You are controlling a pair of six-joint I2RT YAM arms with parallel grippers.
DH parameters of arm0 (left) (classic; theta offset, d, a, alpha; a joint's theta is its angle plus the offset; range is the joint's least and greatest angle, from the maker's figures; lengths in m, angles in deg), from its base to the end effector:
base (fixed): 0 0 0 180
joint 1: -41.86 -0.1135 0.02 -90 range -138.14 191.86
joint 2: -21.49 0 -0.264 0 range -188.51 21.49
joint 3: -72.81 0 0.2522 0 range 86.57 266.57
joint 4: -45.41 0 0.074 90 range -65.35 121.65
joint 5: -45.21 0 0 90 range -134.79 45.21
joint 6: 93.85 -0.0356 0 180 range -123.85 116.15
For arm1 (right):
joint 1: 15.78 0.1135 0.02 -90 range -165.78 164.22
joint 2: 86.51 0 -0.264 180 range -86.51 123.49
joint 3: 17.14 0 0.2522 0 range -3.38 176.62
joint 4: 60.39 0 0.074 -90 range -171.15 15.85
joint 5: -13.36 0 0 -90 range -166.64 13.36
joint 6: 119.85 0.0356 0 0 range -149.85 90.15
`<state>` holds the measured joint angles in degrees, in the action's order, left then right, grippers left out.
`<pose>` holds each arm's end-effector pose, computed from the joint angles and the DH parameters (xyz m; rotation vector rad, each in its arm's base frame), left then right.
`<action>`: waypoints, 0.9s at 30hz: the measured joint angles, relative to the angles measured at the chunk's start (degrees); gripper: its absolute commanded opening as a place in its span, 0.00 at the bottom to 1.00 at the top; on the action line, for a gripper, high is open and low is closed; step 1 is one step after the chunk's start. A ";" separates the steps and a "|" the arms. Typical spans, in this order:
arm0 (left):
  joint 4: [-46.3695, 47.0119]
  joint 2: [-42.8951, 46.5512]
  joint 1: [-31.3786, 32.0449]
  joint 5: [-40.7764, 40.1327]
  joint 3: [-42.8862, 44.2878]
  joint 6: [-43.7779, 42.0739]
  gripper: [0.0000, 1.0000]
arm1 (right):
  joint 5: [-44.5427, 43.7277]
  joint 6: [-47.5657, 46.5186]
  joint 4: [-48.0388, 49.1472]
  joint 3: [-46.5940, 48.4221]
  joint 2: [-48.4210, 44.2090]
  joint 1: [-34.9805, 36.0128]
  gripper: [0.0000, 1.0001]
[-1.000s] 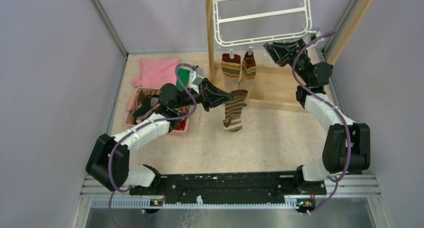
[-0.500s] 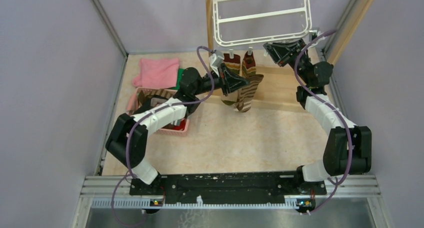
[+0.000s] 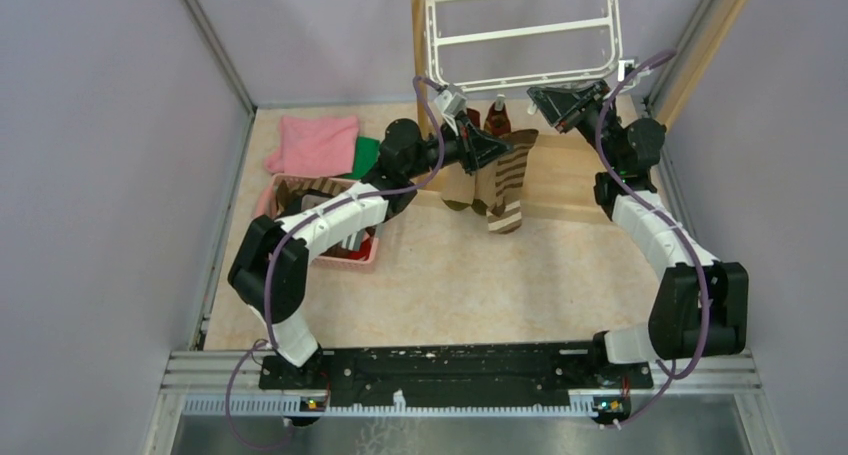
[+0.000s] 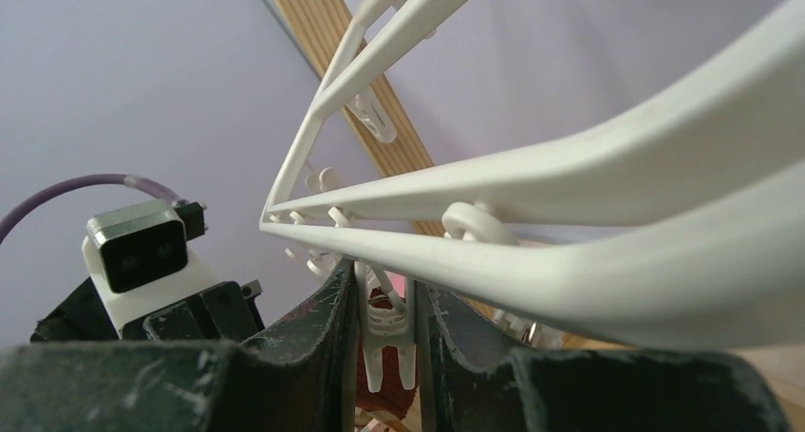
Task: Clip the socks to the hanger
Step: Clamp the sock onto the hanger.
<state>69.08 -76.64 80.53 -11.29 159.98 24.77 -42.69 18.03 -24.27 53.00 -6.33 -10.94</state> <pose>0.3048 -0.2691 0.3497 0.6623 1.3792 -1.3510 0.3135 0.0465 0.3752 -0.1013 1.2721 1.1293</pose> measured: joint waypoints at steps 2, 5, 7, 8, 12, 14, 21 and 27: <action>-0.68 -0.04 -0.02 -0.74 0.09 0.83 0.00 | -0.22 0.39 -0.98 0.02 -0.44 0.07 0.00; -1.49 -0.90 -0.02 -1.09 1.53 1.73 0.00 | -0.26 0.90 -1.57 0.02 -0.83 0.20 0.00; -1.62 -2.19 -0.24 -0.76 3.34 2.16 0.00 | -0.20 1.27 -1.57 0.04 -0.94 0.20 0.00; -1.51 -2.84 -0.42 -0.13 4.26 2.54 0.00 | -0.15 1.38 -1.57 0.07 -0.94 0.20 0.00; -1.44 -5.57 -1.22 2.51 7.30 4.35 0.00 | 0.15 1.88 -1.51 0.28 -0.94 0.20 0.00; -1.42 -6.58 -1.70 3.37 8.28 5.03 0.00 | 0.33 2.14 -1.25 0.31 -0.94 0.20 0.00; -1.07 -8.39 -3.26 5.29 9.90 8.07 0.00 | 1.84 3.43 0.96 0.31 -0.90 0.17 0.00; -0.28 -8.57 -3.78 7.06 11.78 10.56 0.00 | 3.17 4.44 3.17 0.31 -0.76 0.17 0.00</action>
<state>68.79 -85.20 76.75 -4.23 171.76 35.33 -39.52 22.46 -21.10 53.30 -7.10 -10.76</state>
